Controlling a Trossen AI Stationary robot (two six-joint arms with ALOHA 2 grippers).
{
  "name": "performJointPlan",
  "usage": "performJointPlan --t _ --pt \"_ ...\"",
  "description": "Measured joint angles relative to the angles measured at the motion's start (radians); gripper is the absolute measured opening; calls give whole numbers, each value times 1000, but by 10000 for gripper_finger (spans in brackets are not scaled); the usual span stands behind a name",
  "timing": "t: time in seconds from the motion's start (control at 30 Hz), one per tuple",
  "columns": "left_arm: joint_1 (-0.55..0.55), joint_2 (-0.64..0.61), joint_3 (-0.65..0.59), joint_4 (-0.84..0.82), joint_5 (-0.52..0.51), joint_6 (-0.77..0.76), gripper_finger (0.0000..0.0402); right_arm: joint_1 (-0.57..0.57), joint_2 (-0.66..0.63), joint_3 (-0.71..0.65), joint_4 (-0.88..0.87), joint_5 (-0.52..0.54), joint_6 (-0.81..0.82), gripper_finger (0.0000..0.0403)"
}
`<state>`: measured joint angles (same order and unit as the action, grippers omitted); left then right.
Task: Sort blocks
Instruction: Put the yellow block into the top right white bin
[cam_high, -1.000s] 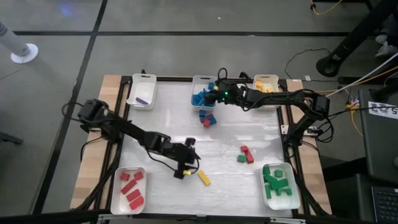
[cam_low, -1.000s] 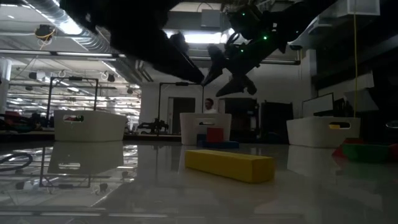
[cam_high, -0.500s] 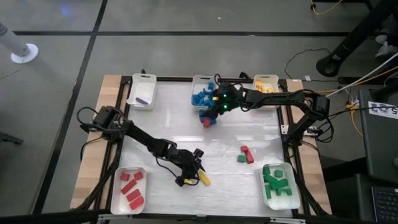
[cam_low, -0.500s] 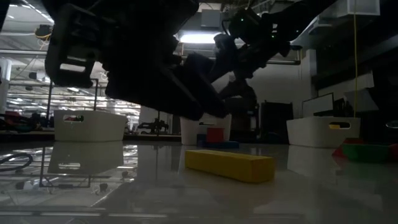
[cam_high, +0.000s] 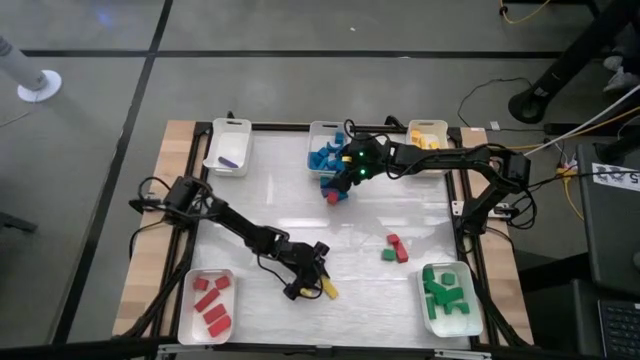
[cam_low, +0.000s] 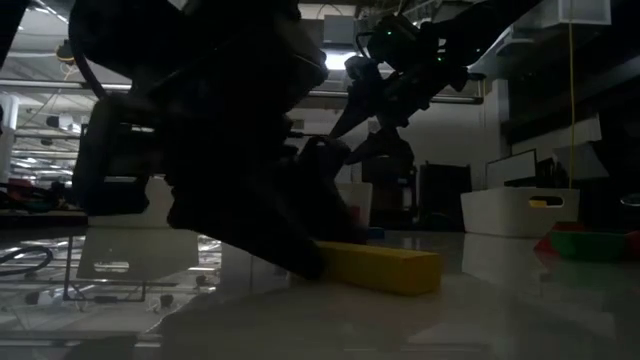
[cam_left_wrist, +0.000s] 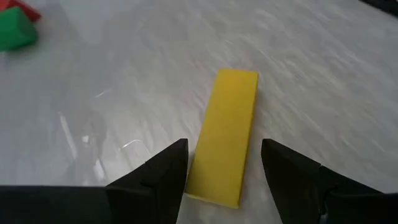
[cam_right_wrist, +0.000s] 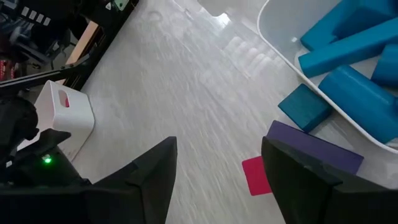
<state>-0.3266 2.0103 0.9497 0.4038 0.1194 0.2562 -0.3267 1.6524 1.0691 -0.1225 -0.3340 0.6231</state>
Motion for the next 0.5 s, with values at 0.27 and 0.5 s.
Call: performJointPlan --t 0.27,0.5 --pt "14 3 1 -16 9 -14 158 14 0 0 4 2 -7 232" --pt "21 -10 0 -34 -1 -40 95 119 -2 0 102 10 -153 232"
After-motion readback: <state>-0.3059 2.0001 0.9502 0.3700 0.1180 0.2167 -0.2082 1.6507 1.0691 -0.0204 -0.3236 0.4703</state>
